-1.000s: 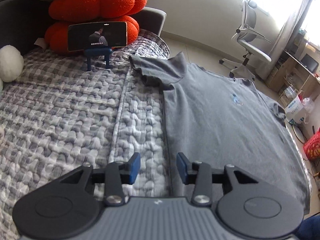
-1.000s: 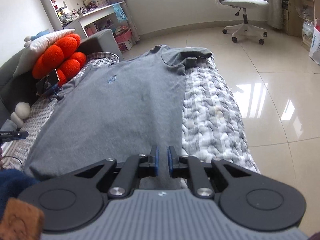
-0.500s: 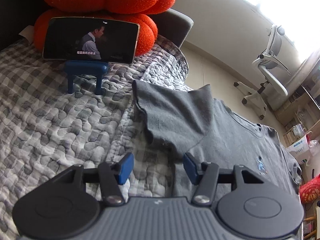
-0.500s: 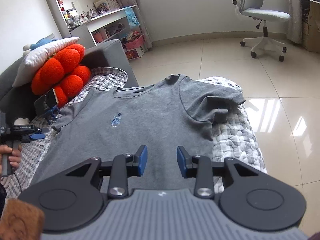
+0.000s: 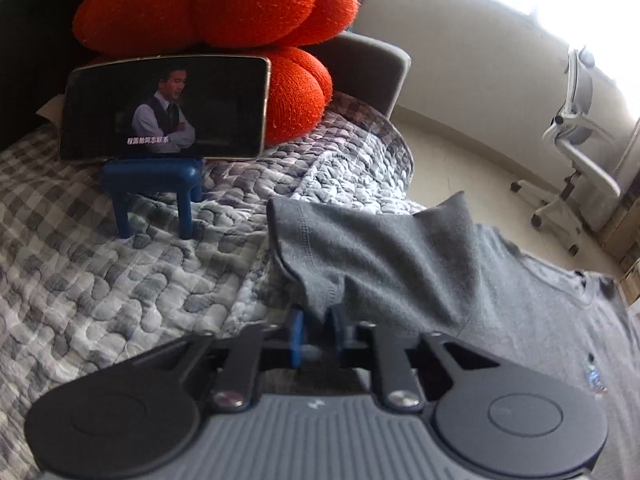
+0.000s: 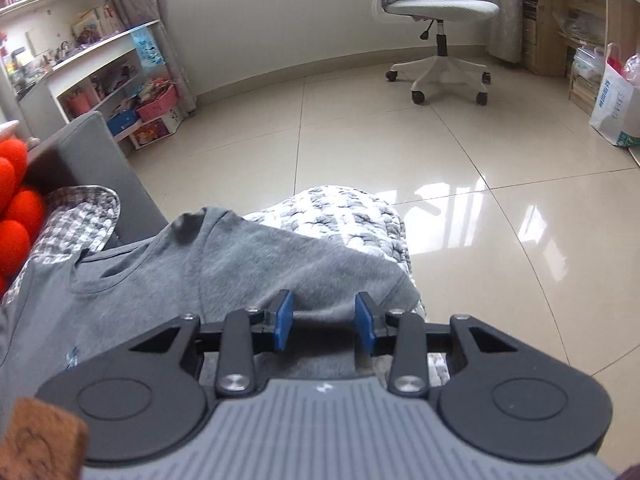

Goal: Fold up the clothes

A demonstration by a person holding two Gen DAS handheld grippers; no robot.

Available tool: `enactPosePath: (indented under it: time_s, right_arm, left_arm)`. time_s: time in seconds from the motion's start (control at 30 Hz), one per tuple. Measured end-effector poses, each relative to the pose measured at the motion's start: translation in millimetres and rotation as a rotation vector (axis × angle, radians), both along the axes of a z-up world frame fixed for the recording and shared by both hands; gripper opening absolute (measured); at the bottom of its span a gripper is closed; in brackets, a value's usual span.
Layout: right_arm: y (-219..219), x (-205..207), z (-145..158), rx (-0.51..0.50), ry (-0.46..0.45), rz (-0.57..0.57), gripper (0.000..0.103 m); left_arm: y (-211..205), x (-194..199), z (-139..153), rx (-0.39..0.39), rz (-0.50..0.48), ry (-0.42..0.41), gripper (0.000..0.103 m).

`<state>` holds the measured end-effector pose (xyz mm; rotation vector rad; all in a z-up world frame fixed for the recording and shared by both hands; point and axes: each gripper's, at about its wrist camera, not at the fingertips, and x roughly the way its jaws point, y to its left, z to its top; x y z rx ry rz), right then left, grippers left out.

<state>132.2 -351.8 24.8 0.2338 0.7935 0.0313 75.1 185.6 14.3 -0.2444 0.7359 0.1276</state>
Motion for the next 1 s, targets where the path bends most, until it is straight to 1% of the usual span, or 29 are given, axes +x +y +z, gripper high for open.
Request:
enactPosePath:
  time_s: [0.03,0.1,0.13,0.17,0.2,0.23,0.3,0.4,0.43,0.5,0.53,0.57,0.6,0.67,0.73,0.77,0.8,0.83,0.9,0.93,0.97,1.0]
  right_arm:
    - [1,4,-3,-0.003,0.006,-0.003,0.039]
    - [2,13,-8,-0.009,0.019,-0.009,0.039]
    - [4,16,-11,-0.023,0.026,-0.007,0.036]
    - [9,19,-14,-0.061,0.03,0.002,0.032]
    - [13,20,-15,-0.104,0.025,0.01,0.019]
    - [17,21,-16,-0.14,0.018,0.014,0.011]
    - [19,21,-14,-0.178,-0.009,0.007,0.003]
    - [19,19,-3,-0.233,-0.071,-0.042,0.001]
    - [19,18,-1,-0.261,-0.086,-0.058,0.001]
    - [21,19,-2,-0.344,-0.095,-0.08,0.0]
    - [23,21,-6,-0.39,-0.088,-0.087,0.0]
    - [24,24,-13,-0.429,-0.061,-0.087,0.0]
    - [24,28,-21,-0.445,-0.029,-0.087,0.0]
    - [19,32,-32,-0.427,0.011,-0.083,0.0]
    - [13,29,-32,-0.363,0.002,-0.077,0.0]
    - [9,29,-32,-0.329,-0.002,-0.077,0.002]
    - [7,29,-29,-0.292,-0.003,-0.08,0.004]
    - [4,30,-26,-0.255,-0.005,-0.084,0.013]
    - [-2,31,-21,-0.181,-0.008,-0.09,0.014]
    - [-4,31,-18,-0.144,-0.012,-0.092,0.014]
    - [-3,31,-16,-0.109,-0.018,-0.092,0.014]
    - [-3,31,-14,-0.074,-0.025,-0.092,0.017]
  left_arm:
    - [-1,1,0,0.019,-0.003,0.001,0.008]
    - [-1,2,2,0.044,-0.002,-0.006,0.005]
    - [0,3,3,0.054,0.005,-0.011,0.005]
    - [2,3,4,0.066,0.018,-0.017,0.004]
    - [2,2,5,0.089,0.032,-0.021,0.004]
    - [-1,2,5,0.128,0.043,-0.018,0.004]
    - [-7,2,4,0.194,0.058,-0.007,0.004]
    - [-15,0,7,0.283,0.074,-0.027,0.004]
    - [-18,-1,7,0.315,0.079,-0.034,0.004]
    - [-22,1,2,0.363,0.093,-0.019,0.0]
    - [-23,4,-3,0.346,0.084,0.011,0.0]
    - [-22,6,-9,0.317,0.079,0.033,0.0]
    - [-23,6,-10,0.326,0.082,0.027,0.0]
    - [-25,3,-9,0.342,0.071,0.014,0.0]
    - [-22,0,-6,0.316,0.053,0.015,0.0]
    - [-20,-1,-4,0.3,0.048,0.016,0.002]
    - [-16,-1,-2,0.277,0.053,0.017,0.009]
    - [-12,-1,1,0.251,0.06,0.02,0.02]
    - [-5,-2,4,0.183,0.07,0.019,0.034]
    - [-4,-2,5,0.156,0.071,0.018,0.035]
    - [-7,-1,5,0.153,0.062,0.02,0.035]
    - [-11,0,4,0.153,0.053,0.02,0.035]
